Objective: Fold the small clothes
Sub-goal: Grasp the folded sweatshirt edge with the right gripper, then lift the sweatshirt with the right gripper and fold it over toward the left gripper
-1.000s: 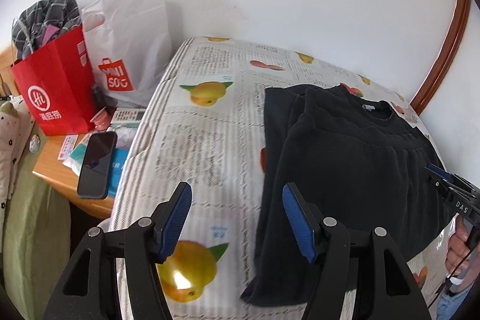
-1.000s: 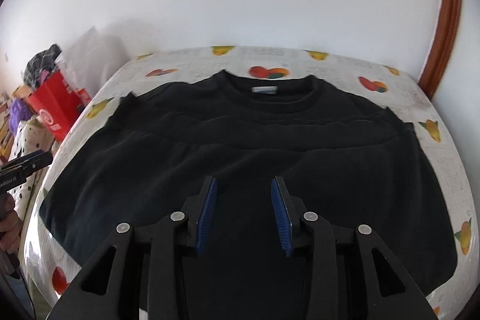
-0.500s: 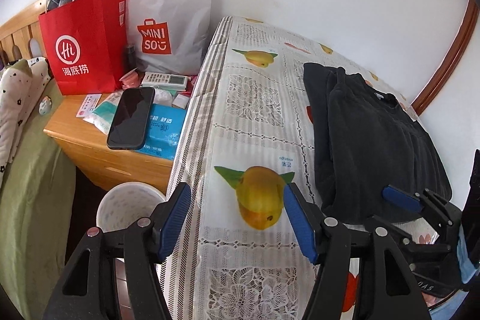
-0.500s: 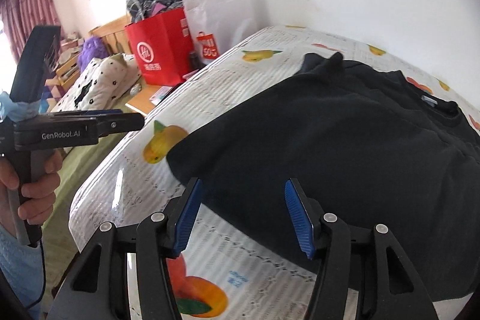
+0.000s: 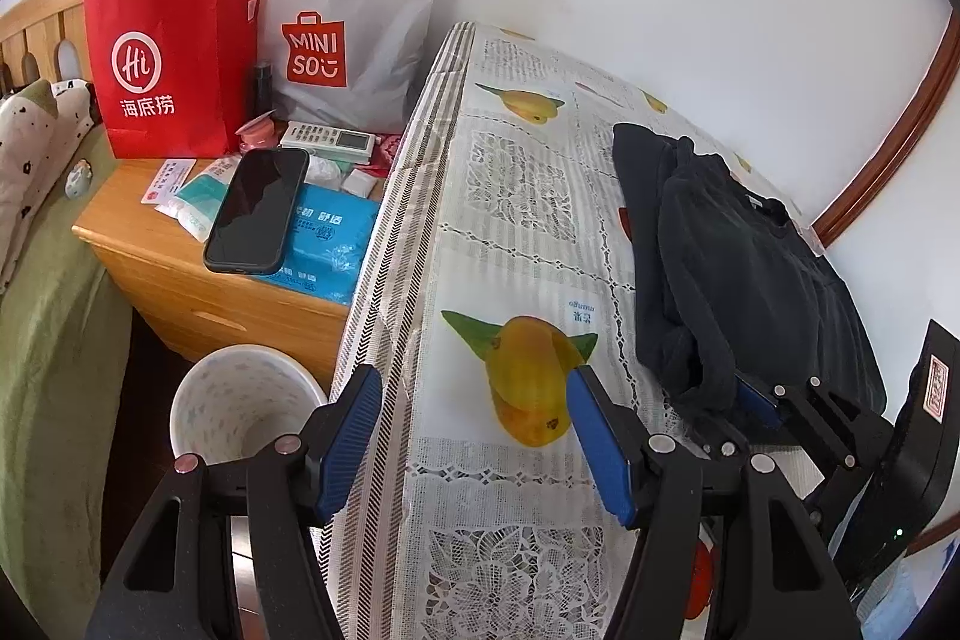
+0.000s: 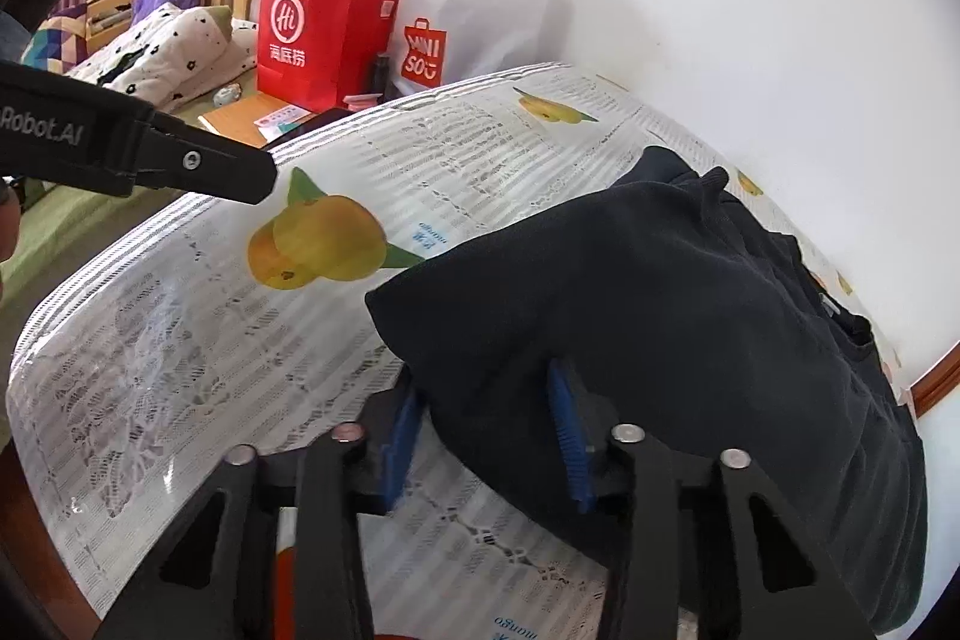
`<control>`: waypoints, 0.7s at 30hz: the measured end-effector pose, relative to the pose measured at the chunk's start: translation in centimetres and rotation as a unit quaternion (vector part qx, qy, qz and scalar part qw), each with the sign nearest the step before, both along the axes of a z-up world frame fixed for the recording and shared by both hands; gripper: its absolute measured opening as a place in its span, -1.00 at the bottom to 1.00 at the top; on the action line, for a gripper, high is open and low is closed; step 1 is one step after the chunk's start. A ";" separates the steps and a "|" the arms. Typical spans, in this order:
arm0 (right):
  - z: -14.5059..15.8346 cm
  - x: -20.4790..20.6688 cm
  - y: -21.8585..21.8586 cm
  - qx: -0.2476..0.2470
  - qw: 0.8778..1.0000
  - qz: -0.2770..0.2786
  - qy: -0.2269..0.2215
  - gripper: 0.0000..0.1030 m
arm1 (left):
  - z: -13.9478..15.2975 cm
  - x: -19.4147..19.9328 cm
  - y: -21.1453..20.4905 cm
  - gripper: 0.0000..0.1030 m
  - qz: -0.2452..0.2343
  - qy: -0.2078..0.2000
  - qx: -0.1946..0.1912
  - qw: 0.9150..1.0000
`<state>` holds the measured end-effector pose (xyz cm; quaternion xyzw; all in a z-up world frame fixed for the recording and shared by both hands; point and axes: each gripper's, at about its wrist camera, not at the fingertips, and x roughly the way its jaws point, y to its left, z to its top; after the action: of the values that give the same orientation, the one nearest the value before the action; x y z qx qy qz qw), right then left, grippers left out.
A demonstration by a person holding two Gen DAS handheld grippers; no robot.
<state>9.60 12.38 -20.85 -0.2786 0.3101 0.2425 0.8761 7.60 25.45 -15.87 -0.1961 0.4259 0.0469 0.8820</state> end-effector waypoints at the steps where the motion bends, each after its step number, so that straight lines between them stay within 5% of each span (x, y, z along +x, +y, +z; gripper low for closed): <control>1: 0.2 0.3 -0.3 0.007 1.000 -0.001 0.003 -0.63 | 0.0 0.0 -0.1 0.19 0.001 0.000 -0.002 1.000; 6: 2.9 2.2 -3.6 0.126 0.990 -0.017 0.056 -0.75 | 0.5 0.0 -1.3 0.19 -0.008 0.003 0.013 1.000; 10: 8.1 2.4 -7.5 0.213 0.976 -0.035 0.031 -0.77 | 0.9 0.7 -2.5 0.19 -0.016 0.005 0.018 1.000; 15: 13.0 3.3 -17.4 0.355 0.929 -0.101 -0.003 -0.78 | 1.0 2.0 -5.2 0.19 -0.040 0.002 0.019 0.999; 18: 12.2 3.8 -23.9 0.402 0.898 -0.174 -0.031 -0.78 | 1.1 2.9 -7.4 0.19 -0.065 -0.002 0.021 0.998; 21: 9.3 4.9 -29.1 0.413 0.878 -0.243 -0.006 -0.78 | 1.0 4.1 -9.7 0.19 -0.093 -0.003 0.022 0.995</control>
<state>14.49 -16.71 -11.51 0.1915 0.2346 0.1264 0.9446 11.69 15.76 -14.84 -0.1367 0.4385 -0.0264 0.8879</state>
